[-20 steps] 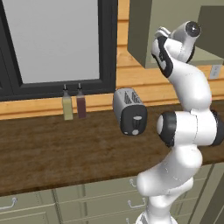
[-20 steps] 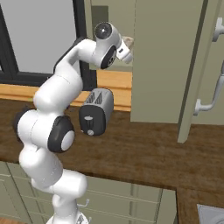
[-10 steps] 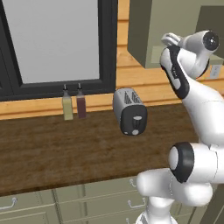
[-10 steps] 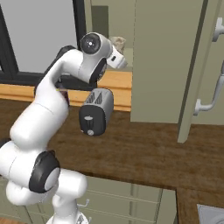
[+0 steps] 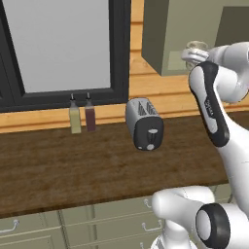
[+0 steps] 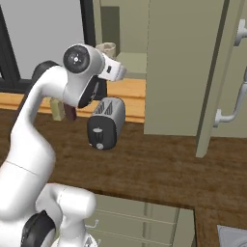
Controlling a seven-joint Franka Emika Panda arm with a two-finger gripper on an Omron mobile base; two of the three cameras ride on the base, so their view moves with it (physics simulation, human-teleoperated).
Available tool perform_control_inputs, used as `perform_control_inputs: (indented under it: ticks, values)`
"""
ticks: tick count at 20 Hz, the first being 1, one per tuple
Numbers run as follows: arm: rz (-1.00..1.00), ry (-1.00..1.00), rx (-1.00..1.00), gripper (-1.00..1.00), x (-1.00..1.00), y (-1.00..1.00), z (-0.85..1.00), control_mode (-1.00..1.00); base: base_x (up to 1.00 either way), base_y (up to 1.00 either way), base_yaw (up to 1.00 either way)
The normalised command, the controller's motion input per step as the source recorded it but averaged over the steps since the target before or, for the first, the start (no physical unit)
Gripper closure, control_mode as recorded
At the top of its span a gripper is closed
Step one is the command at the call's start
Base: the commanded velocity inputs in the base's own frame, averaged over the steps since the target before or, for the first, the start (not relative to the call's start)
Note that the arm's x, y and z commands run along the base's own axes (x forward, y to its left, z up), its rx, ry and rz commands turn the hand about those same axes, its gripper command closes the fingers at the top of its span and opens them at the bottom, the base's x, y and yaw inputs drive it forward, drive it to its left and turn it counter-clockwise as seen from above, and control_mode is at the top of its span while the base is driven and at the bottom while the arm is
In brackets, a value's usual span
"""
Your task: Gather all objects into one cabinet and sort the glasses and bowls to opposite sides.
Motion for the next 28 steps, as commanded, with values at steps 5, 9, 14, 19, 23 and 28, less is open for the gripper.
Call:
perform_control_inputs:
  ticks: [5, 9, 14, 19, 23, 28]
  values:
    - [0.05, 0.04, -0.17, 1.00, -1.00, 0.33, 0.00, -1.00, 0.00, 0.00, 0.00]
    - [-0.08, 0.02, -0.10, 1.00, -0.54, 0.38, 0.00, -1.00, 0.00, 0.00, 0.00]
    - [-0.03, 0.02, -0.10, 1.00, -0.64, 0.41, 0.03, -1.00, 0.00, 0.00, 0.00]
    - [0.00, 0.04, -0.09, 1.00, -1.00, 0.43, 0.00, -1.00, 0.00, 0.00, 0.00]
    - [0.00, 0.05, -0.01, 1.00, -1.00, 0.41, 0.00, -1.00, 0.00, 0.00, 0.00]
    - [-0.03, 0.05, 0.06, 1.00, -1.00, 0.33, -0.01, -1.00, 0.00, 0.00, 0.00]
